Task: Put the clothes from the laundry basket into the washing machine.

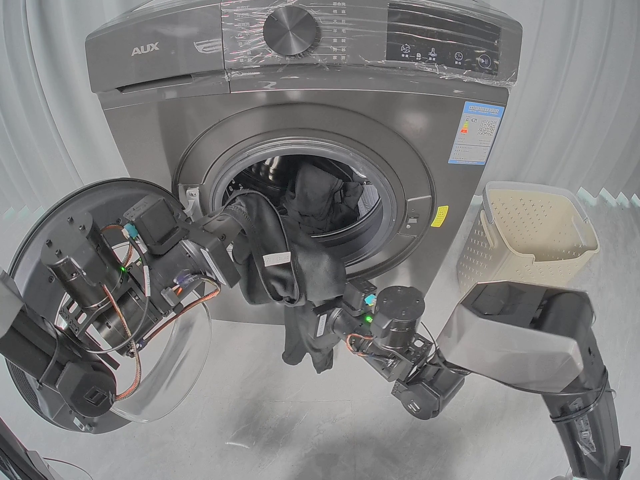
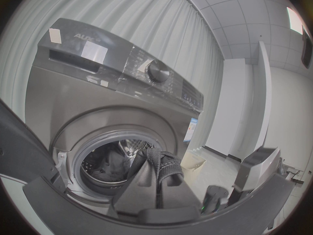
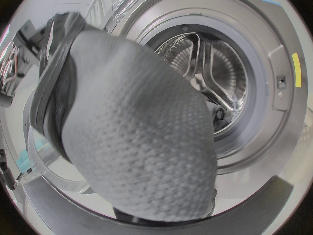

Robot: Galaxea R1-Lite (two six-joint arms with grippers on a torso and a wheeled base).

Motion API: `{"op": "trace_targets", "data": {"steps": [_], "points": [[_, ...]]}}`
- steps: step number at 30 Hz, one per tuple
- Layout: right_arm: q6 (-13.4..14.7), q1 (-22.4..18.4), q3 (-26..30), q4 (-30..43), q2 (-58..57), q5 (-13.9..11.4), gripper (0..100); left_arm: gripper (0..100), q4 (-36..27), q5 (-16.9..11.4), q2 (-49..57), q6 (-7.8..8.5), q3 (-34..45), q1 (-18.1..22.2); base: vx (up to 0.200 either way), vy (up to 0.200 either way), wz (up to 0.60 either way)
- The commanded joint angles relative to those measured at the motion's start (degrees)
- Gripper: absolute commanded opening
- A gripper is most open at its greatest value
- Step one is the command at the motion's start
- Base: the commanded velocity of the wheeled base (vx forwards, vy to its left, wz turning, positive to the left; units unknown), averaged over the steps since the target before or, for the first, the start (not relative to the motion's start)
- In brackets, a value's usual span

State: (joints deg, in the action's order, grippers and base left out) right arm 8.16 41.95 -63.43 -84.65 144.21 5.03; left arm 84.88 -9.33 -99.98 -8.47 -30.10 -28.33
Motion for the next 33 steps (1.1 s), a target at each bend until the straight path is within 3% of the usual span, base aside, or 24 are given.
{"op": "trace_targets", "data": {"steps": [1,11,12,15,20,27,28,33], "points": [[0.2,-1.3,5.6,0.0,-6.8,1.5,0,0,-0.5,-0.1,-2.2,0.47,1.4,2.7,0.000,0.000,0.00],[0.4,-4.4,5.9,0.6,-11.3,1.8,0,0,0.4,-3.0,-7.0,5.22,7.0,3.5,0.000,0.000,0.00],[0.4,-4.4,5.2,0.7,-11.9,1.8,0,0,0.8,-4.6,-7.9,7.15,9.0,3.4,0.000,0.000,0.00],[0.4,-4.2,4.2,0.7,-12.4,1.8,0,0,2.0,-6.6,-8.6,9.18,11.1,3.2,0.000,0.000,0.00],[0.3,-3.8,4.0,0.9,-13.0,1.7,0,0,3.5,-7.1,-10.2,10.14,12.3,3.2,0.000,0.000,0.00],[0.2,-3.9,3.9,1.0,-13.1,1.8,0,0,3.5,-7.1,-10.6,10.23,11.8,3.7,0.000,0.000,0.00],[0.2,-4.1,3.9,1.1,-13.1,1.7,0,100,3.5,-7.1,-10.6,10.32,12.1,3.7,0.000,0.000,0.00],[0.1,-5.9,2.6,1.3,-13.8,1.5,0,100,3.4,-9.0,-10.5,11.20,15.9,3.5,0.000,0.000,0.00]]}}
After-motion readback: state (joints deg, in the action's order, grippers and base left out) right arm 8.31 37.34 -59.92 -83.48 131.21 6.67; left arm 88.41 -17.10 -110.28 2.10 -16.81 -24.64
